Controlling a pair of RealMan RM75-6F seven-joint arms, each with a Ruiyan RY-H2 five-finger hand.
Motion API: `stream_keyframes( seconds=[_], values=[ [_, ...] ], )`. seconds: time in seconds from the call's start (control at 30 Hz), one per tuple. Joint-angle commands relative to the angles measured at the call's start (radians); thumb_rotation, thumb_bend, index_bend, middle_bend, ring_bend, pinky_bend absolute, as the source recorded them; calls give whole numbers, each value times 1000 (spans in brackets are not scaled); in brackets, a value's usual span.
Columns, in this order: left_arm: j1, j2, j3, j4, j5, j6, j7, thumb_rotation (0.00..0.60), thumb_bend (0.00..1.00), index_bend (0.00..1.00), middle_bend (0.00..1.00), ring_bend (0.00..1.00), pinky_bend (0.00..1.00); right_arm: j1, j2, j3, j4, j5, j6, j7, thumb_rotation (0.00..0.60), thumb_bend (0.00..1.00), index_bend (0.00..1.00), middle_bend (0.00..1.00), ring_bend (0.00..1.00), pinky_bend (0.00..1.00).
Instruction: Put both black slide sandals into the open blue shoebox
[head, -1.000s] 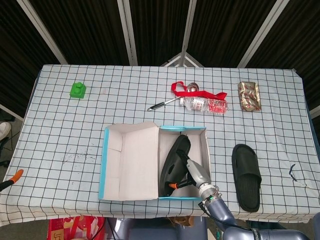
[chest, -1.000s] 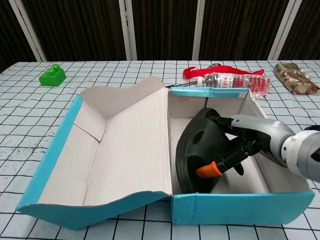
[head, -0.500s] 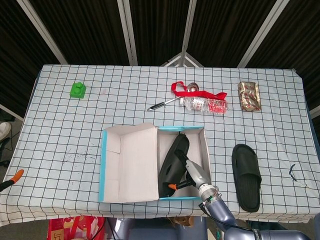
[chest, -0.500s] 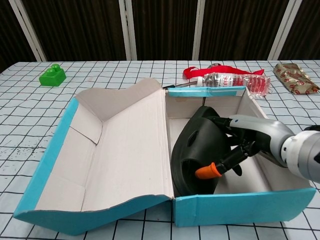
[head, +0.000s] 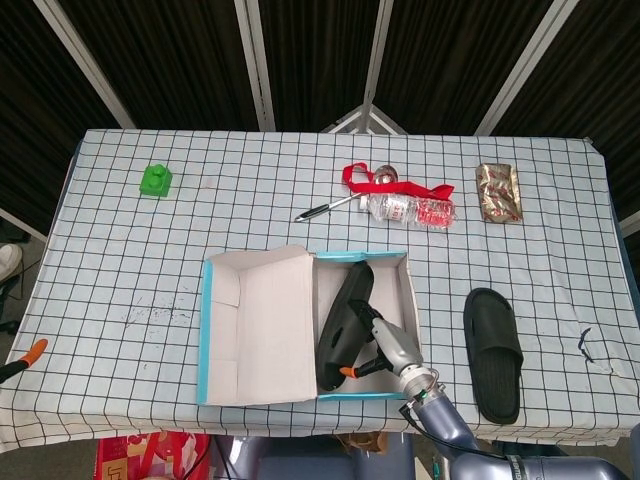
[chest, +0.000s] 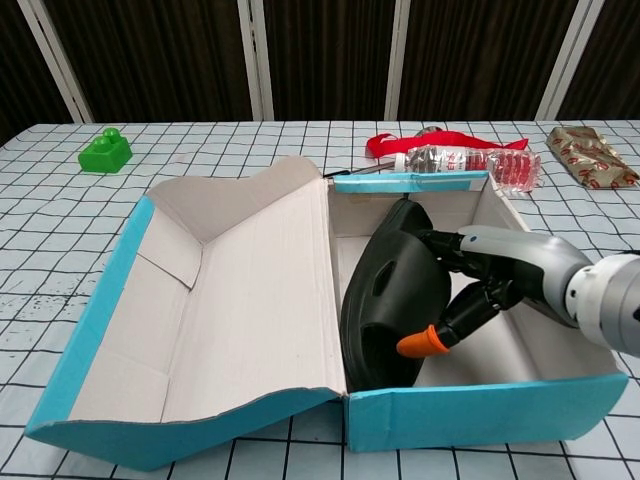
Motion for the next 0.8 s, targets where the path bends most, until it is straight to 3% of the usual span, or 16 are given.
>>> stream_keyframes(
  seconds=[0.03, 0.5, 0.67, 0.8],
  values=[
    [0, 1, 0, 0, 0, 1, -1, 600, 77, 142, 0, 0, 99, 11, 25, 8, -14, 17, -3, -11, 600, 0, 0, 0, 35, 98],
    [1, 0, 2, -4, 2, 0, 4, 600, 77, 142, 0, 0, 99, 45, 201, 22, -124, 49, -9, -79, 600, 0, 0, 0, 34, 96],
    [2, 2, 0, -5, -7, -2, 2, 600, 77, 142, 0, 0, 99, 52, 351, 6, -222, 74, -90, -78, 600, 0, 0, 0, 34, 90],
    [4, 3, -3, -7, -6, 5, 3, 600, 76, 141, 0, 0, 99, 33, 530, 45, -309, 87, -183, 28, 600, 0, 0, 0, 35, 90]
  ],
)
